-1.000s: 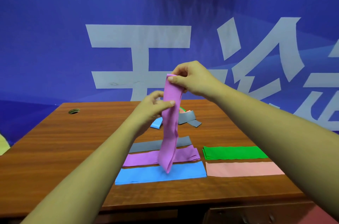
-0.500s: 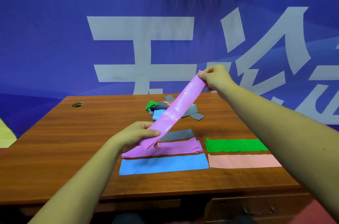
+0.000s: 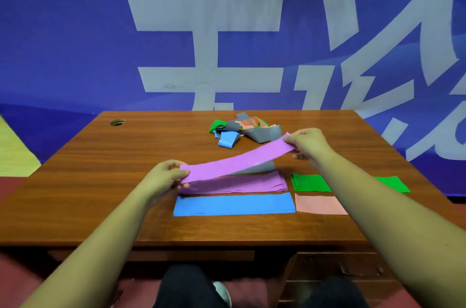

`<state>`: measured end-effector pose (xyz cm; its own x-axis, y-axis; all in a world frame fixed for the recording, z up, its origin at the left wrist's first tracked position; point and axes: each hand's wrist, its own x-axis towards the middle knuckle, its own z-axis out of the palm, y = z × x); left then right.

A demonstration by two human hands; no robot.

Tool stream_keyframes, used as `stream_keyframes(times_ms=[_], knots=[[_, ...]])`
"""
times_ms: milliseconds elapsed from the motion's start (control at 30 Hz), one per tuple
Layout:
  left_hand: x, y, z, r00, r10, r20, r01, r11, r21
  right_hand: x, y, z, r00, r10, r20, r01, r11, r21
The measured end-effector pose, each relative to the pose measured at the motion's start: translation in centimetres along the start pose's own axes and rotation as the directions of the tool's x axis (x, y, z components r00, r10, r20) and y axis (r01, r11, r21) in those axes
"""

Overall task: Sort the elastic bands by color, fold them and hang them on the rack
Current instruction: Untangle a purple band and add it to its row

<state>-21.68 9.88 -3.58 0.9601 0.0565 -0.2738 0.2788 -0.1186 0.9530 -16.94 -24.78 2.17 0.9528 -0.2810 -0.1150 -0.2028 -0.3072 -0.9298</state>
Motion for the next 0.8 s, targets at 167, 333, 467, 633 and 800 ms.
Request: stream_keyframes(times_ms=[167, 333, 467, 633, 800], knots=[[0.4, -1.8, -0.8, 0.983, 0.079, -0.163, -0.048, 0.982, 0.184, -0.2, 3.8, 1.9, 1.000, 0.004, 0.006, -0.003, 0.991, -0.134], [0.7, -3.1, -1.1, 0.967, 0.169, -0.190, -0.086, 0.921, 0.379, -0.5, 6.0, 3.5, 1.000, -0.025, -0.004, 0.023, 0.944, -0.330], [1.2, -3.4, -0.9, 0.947, 0.220, -0.233, -0.078, 0.864, 0.497, -0.4, 7.0, 4.3, 0.999, -0.043, -0.018, 0.031, 0.913, -0.406], [1.6, -4.1, -0.1, 0.943, 0.218, -0.252, -0.057, 0.851, 0.522, -0.6, 8.7, 5.3, 0.994, -0.095, -0.059, 0.054, 0.870, -0.491], [1.7, -5.1, 0.1, 0.917, 0.288, -0.274, -0.110, 0.847, 0.520, -0.9, 9.5, 5.9, 0.983, -0.163, -0.084, 0.098, 0.855, -0.509]])
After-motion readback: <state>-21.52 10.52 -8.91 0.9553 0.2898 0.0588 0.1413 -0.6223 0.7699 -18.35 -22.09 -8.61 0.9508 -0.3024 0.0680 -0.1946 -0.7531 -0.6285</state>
